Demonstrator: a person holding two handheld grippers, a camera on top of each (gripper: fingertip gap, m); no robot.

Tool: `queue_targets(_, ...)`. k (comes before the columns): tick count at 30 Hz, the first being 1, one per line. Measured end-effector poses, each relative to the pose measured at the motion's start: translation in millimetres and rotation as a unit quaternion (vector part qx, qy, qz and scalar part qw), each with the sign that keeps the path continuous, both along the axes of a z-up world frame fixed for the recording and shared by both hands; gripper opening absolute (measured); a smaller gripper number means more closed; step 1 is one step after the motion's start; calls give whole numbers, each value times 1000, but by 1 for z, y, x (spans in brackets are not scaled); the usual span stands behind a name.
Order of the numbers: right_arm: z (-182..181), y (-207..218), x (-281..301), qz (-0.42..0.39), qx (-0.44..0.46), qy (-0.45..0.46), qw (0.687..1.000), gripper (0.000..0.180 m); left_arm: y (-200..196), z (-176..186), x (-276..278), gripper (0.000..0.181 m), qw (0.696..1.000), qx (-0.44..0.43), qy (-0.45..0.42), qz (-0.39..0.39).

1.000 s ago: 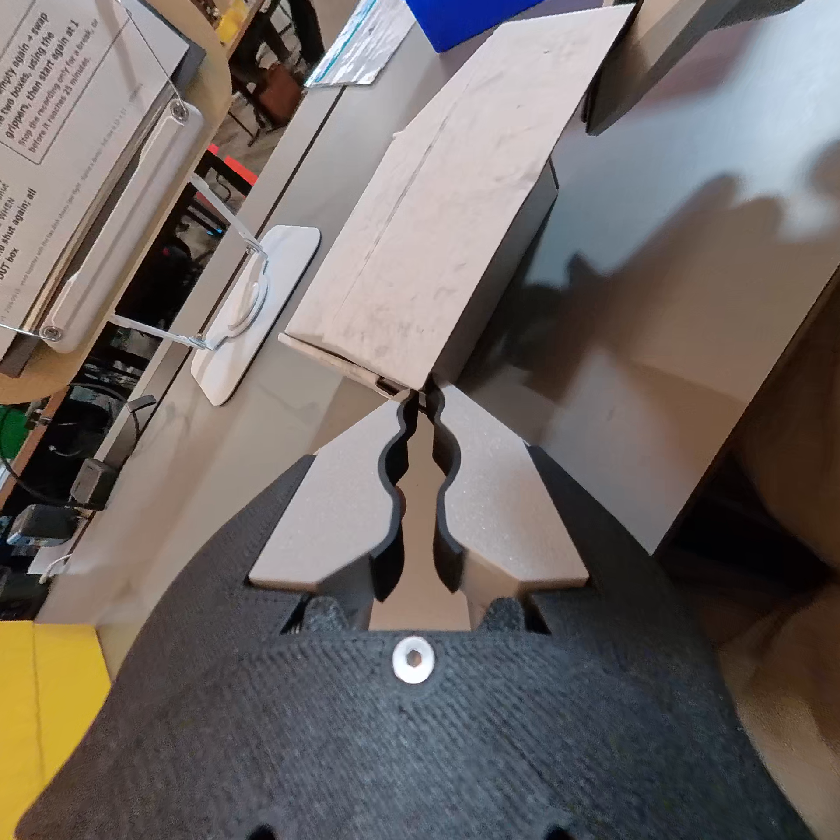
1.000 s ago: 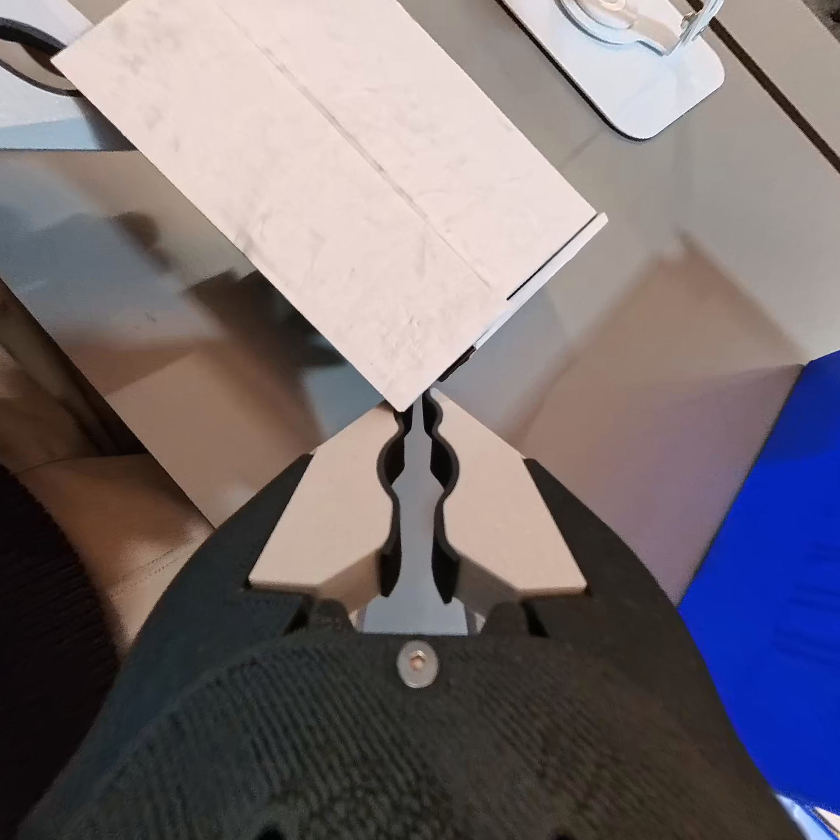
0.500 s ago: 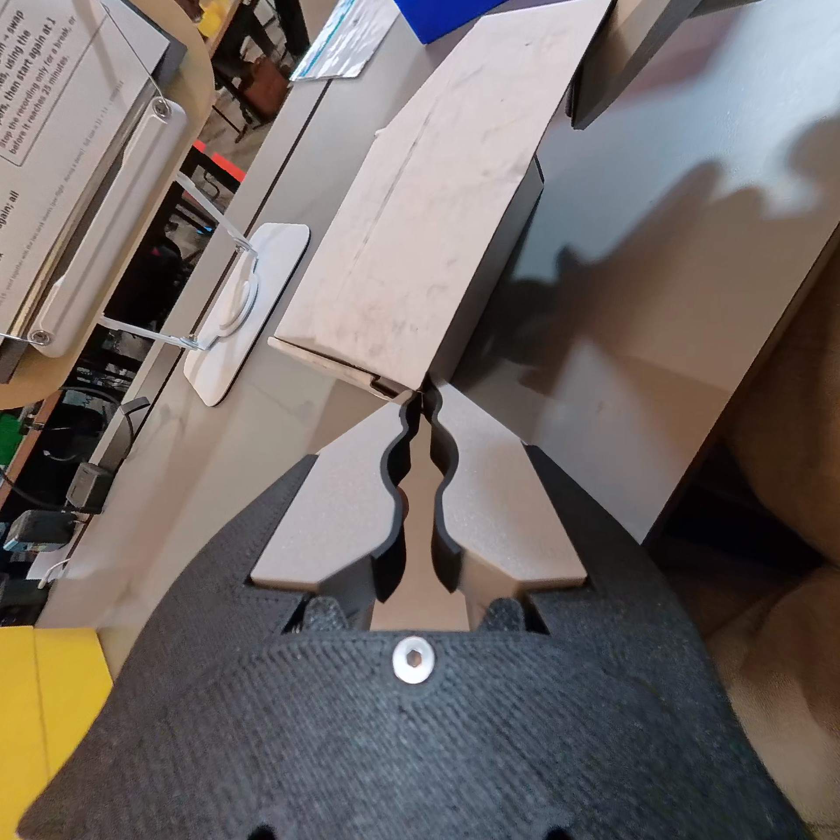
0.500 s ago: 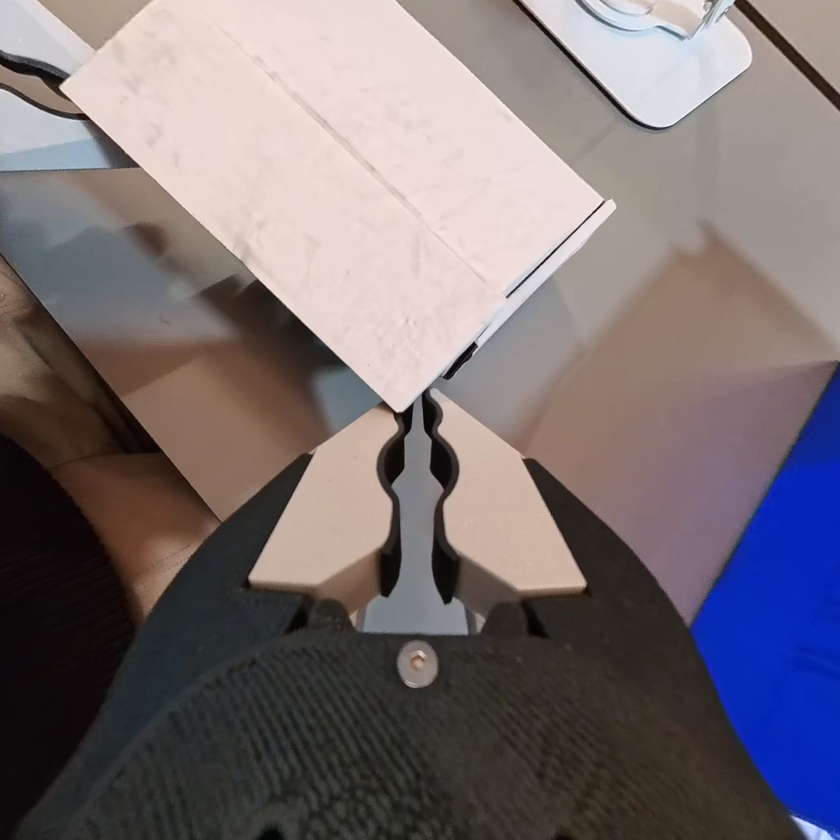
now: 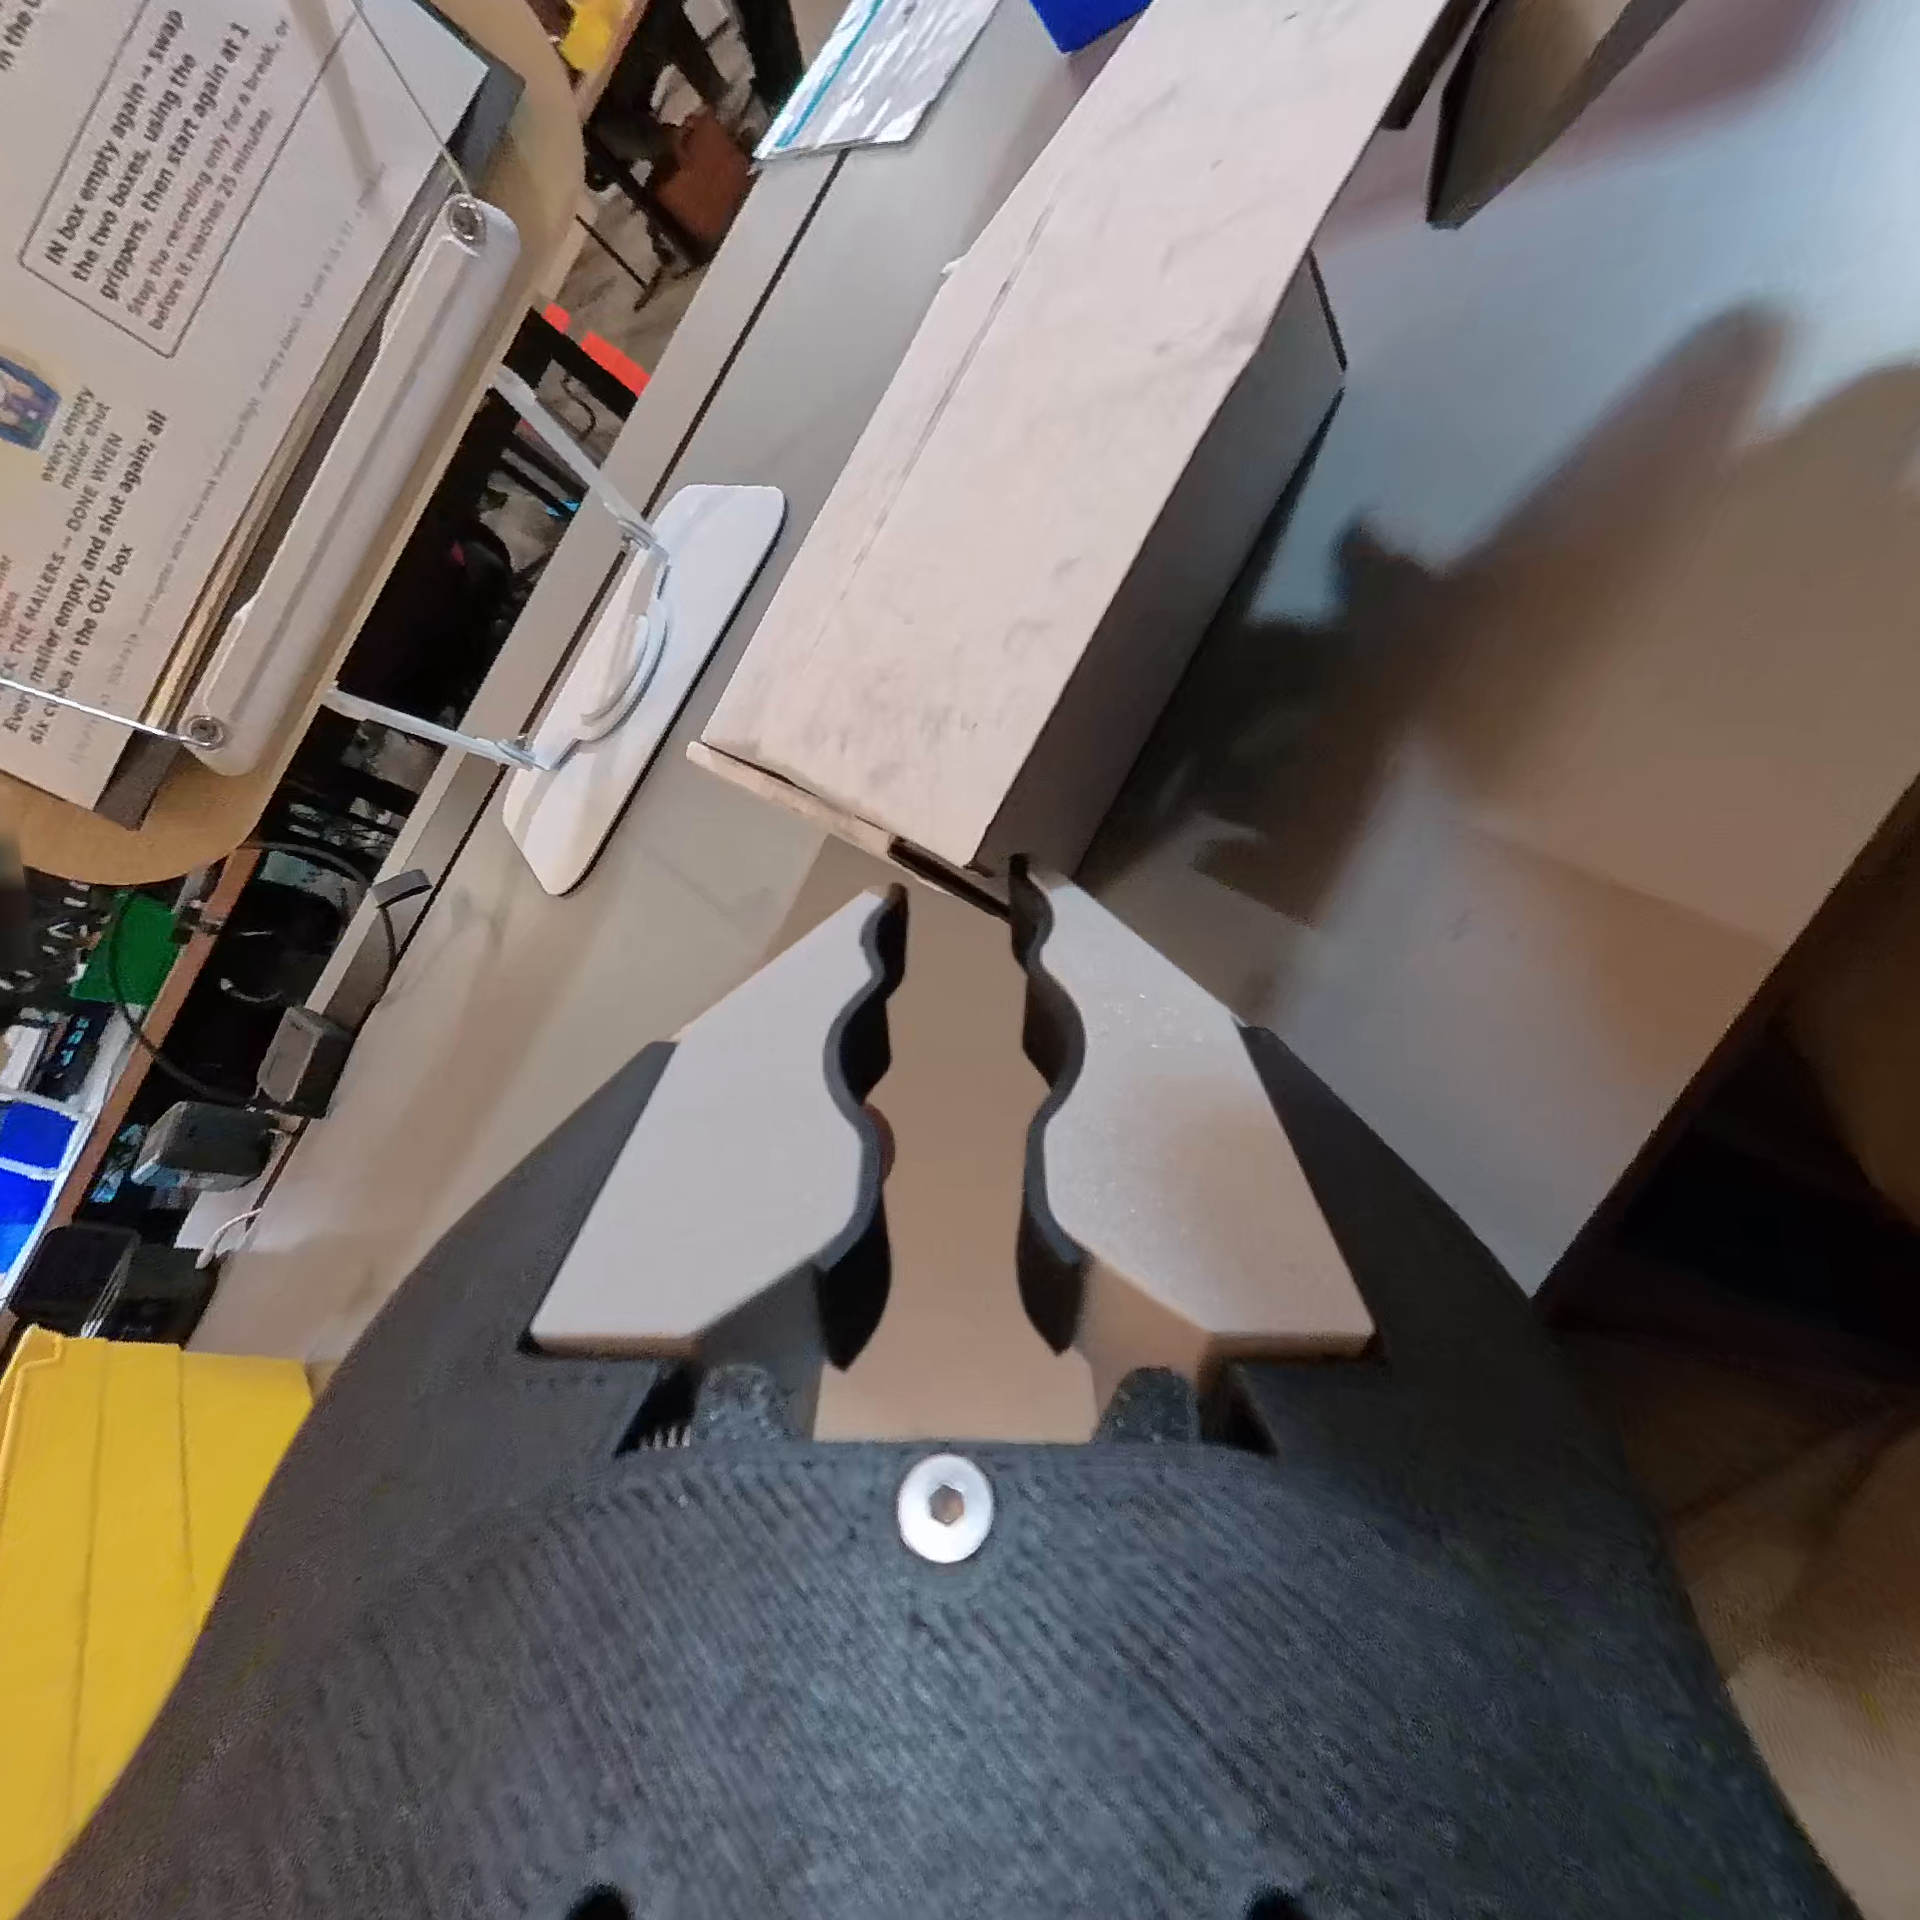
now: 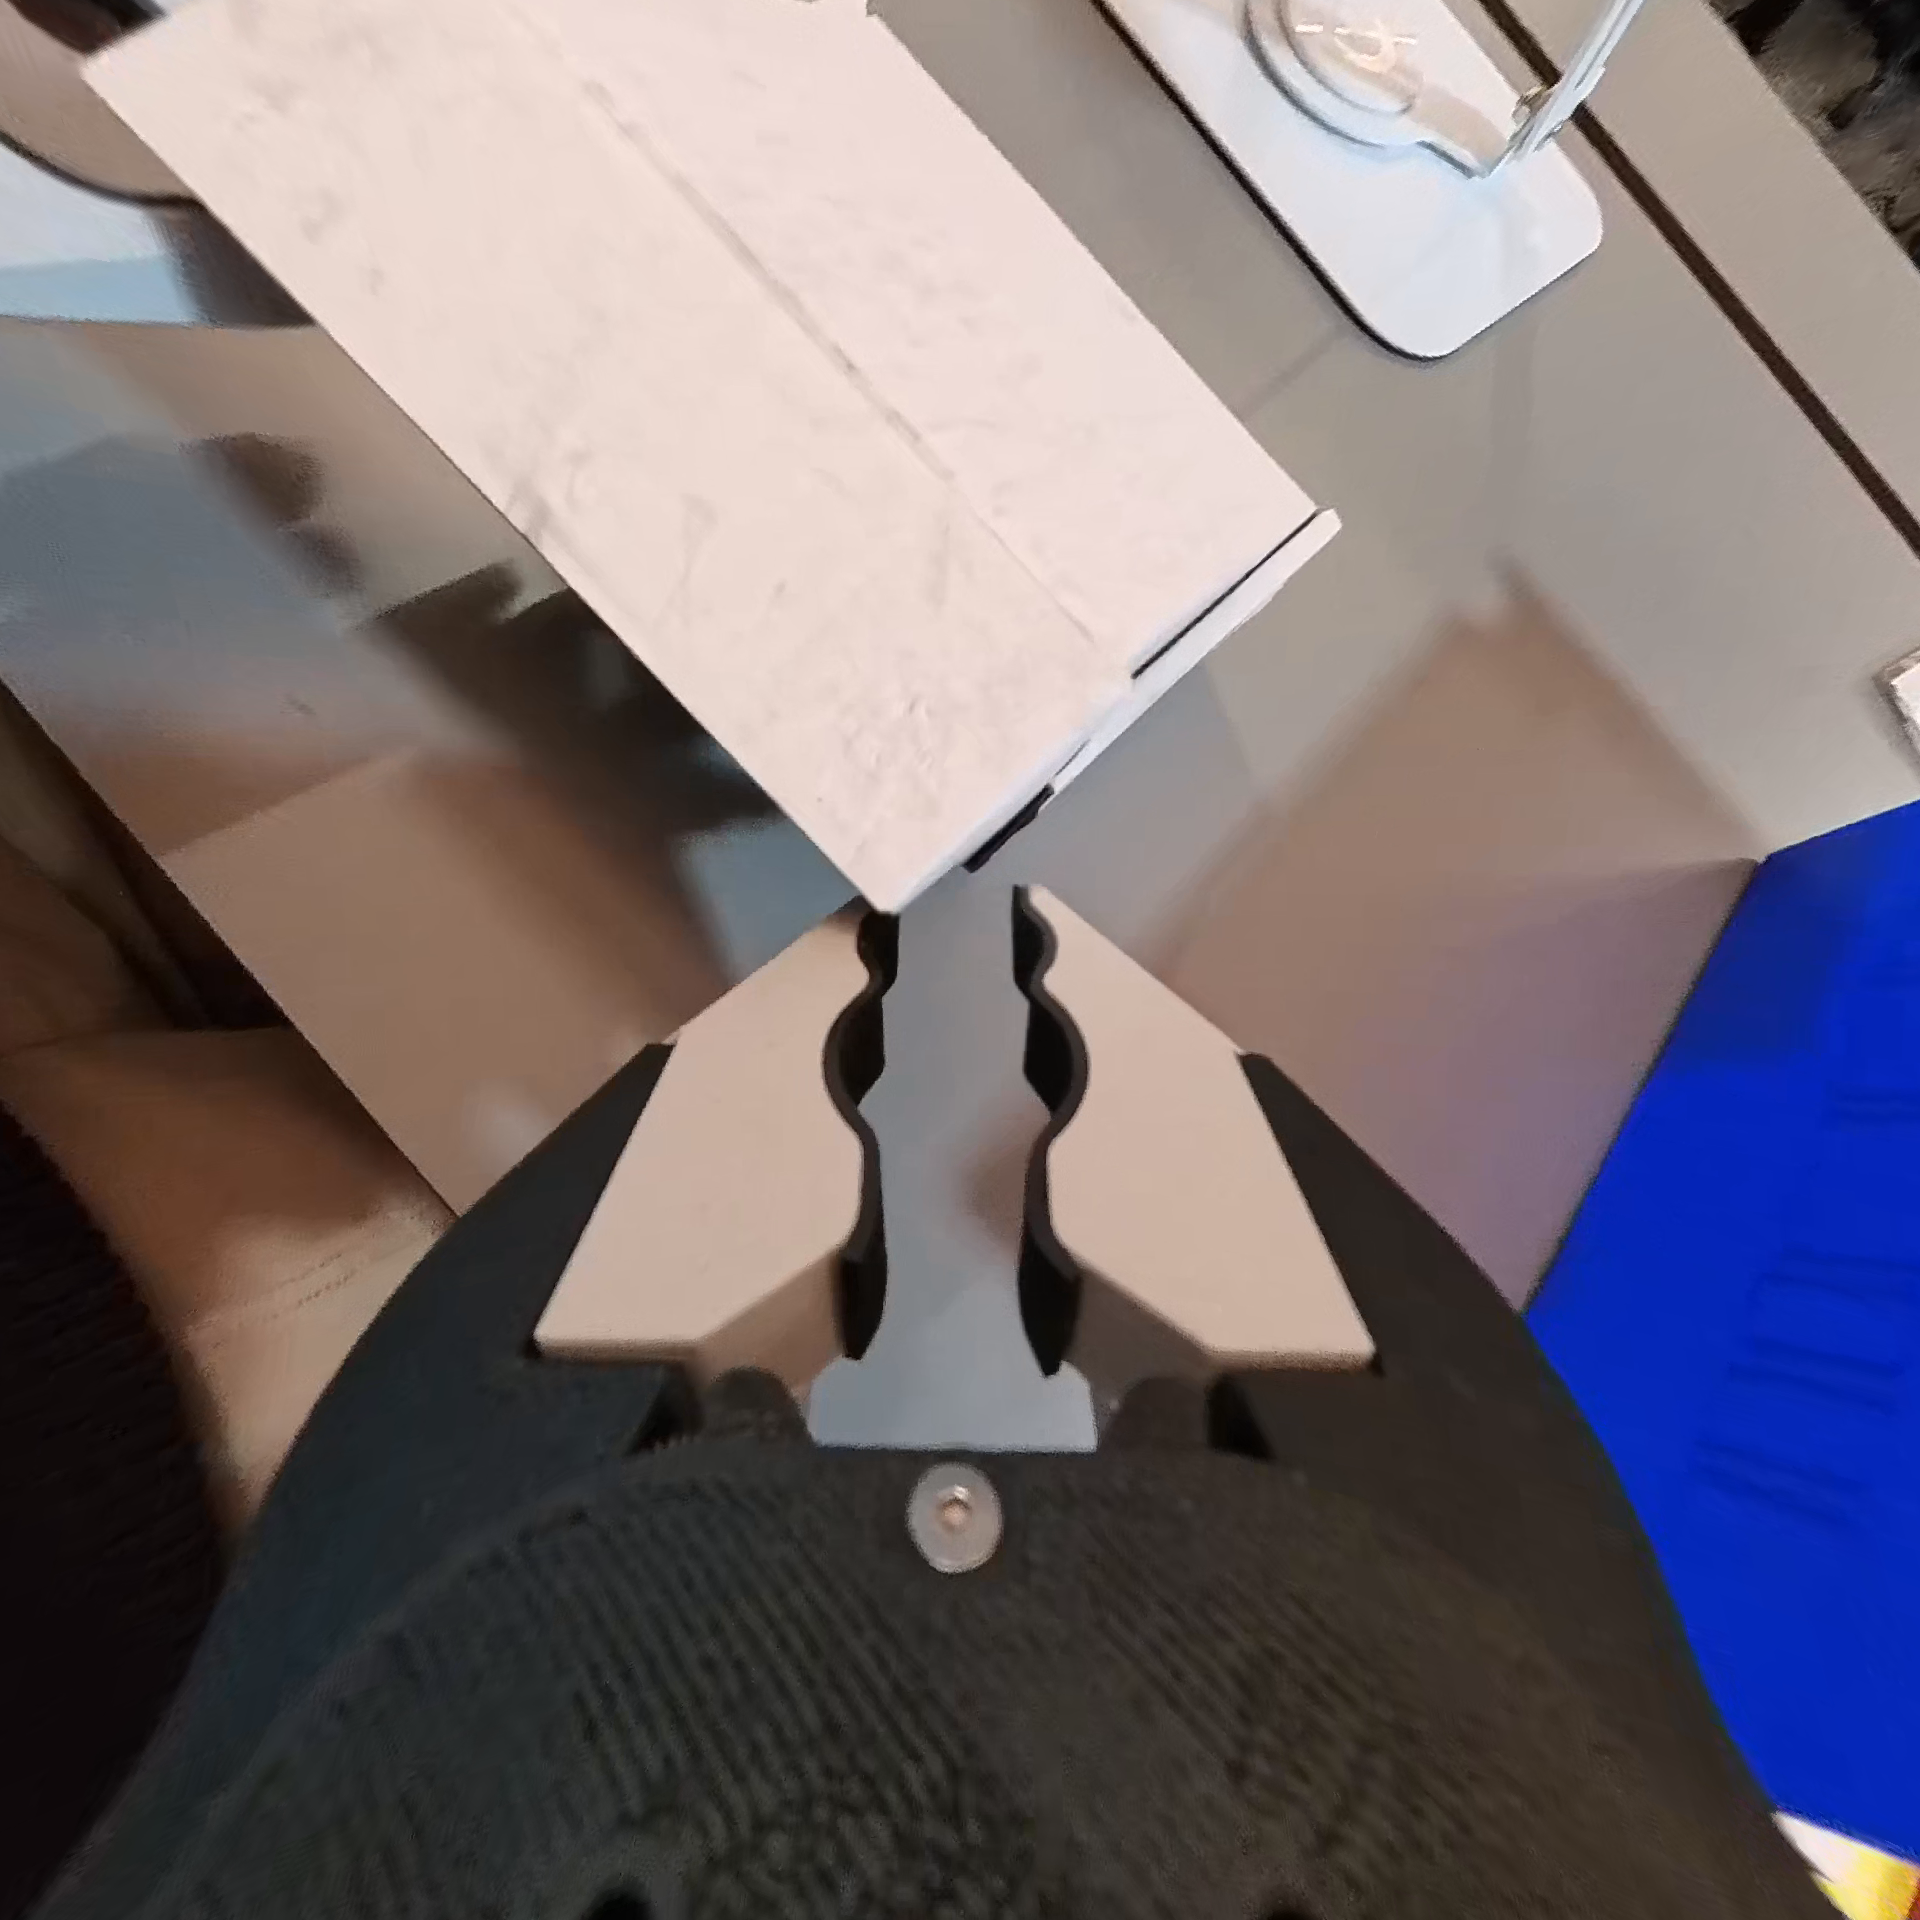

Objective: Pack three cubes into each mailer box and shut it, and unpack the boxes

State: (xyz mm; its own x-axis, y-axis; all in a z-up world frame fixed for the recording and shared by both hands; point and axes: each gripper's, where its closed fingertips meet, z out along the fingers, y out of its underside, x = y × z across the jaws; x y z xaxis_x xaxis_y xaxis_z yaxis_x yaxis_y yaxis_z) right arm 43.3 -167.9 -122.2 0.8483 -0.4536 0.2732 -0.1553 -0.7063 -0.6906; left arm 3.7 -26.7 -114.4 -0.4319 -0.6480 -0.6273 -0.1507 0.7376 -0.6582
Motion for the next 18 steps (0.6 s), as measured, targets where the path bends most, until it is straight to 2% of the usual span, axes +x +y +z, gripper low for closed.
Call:
queue_targets(1,2,0,1,-2,7,-2,1000,22,0,1,1,24,1000,-6,-3,3)
queue_targets(3,7,1,1,-1,24,-4,1000,23,-3,5,1,34,1000,-28,-10,1)
queue_targets(5,12,5,0,4,44,-7,999,23,-7,13,2,35,998,-62,-25,-5)
queue_targets(8,16,8,0,7,58,-18,998,14,-7,17,4,18,994,-103,-26,-5)
queue_targets(10,18,10,1,6,60,-31,998,13,-4,16,6,15,993,-112,-21,-2)
queue_targets(14,20,10,0,7,42,-51,998,9,-1,23,5,11,994,-107,-32,1)
queue_targets(18,17,7,-2,-2,5,-60,998,7,-5,19,2,10,998,-42,-39,-6)
